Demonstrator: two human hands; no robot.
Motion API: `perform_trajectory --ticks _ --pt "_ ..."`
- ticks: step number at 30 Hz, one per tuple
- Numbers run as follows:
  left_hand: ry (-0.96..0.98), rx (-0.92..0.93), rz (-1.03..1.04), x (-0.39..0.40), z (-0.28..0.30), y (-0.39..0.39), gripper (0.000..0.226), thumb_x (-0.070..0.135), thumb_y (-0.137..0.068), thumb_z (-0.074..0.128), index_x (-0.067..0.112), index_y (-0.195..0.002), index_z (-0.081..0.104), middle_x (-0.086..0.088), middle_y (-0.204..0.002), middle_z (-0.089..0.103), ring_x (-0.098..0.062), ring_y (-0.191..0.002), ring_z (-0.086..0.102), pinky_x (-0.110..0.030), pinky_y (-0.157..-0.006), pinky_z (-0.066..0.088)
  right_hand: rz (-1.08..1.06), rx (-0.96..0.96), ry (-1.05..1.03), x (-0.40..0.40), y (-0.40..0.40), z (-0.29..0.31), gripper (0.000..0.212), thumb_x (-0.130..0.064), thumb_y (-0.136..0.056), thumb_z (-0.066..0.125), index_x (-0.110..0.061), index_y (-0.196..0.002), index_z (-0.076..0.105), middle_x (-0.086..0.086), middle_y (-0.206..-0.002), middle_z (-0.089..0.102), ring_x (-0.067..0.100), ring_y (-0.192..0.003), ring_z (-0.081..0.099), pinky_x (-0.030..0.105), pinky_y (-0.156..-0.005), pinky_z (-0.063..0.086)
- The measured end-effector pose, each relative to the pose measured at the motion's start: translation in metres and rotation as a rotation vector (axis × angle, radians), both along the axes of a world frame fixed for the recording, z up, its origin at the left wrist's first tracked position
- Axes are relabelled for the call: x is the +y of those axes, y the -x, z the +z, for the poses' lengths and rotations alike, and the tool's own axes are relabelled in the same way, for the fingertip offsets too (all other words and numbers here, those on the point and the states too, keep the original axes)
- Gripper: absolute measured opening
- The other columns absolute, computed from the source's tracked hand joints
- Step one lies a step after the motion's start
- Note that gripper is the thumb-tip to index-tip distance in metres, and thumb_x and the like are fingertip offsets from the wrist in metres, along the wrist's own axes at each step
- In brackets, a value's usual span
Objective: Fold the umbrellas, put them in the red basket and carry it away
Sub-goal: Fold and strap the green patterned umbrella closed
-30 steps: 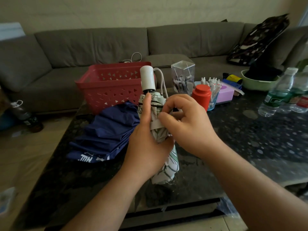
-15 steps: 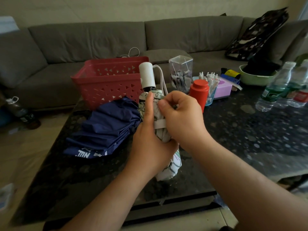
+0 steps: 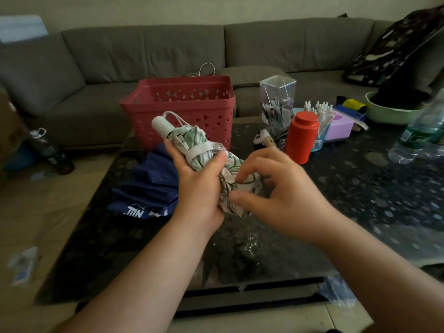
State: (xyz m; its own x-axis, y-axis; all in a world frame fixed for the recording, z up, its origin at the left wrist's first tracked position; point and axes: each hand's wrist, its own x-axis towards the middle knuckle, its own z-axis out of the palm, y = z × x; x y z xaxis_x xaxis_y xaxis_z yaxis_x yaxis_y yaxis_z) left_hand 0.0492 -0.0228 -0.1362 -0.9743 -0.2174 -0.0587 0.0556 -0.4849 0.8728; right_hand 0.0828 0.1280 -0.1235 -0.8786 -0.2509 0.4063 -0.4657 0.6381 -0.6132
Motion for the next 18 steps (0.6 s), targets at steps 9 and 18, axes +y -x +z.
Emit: perform_trajectory --ticks 9,18 --pt "0.006 0.015 0.093 0.006 -0.004 0.001 0.109 -0.001 -0.094 0.069 0.074 -0.150 0.013 0.002 -0.147 0.058 -0.026 -0.111 0.075 -0.055 -0.085 0.064 -0.018 0.172 -0.134 -0.012 0.001 -0.012 0.029 -0.036 -0.083 0.062 -0.027 -0.109 0.072 -0.010 -0.121 0.059 0.017 -0.102 0.063 0.042 -0.077 0.059" --pt "-0.002 0.000 0.102 0.007 -0.002 0.000 0.112 -0.002 -0.094 0.070 0.071 -0.153 0.008 0.001 -0.152 0.054 -0.025 -0.114 0.073 -0.053 -0.086 0.064 -0.100 0.241 -0.025 -0.022 0.006 -0.021 0.013 -0.029 -0.092 0.059 -0.021 -0.093 0.070 -0.010 -0.105 0.063 0.015 -0.090 0.062 0.042 -0.070 0.055"
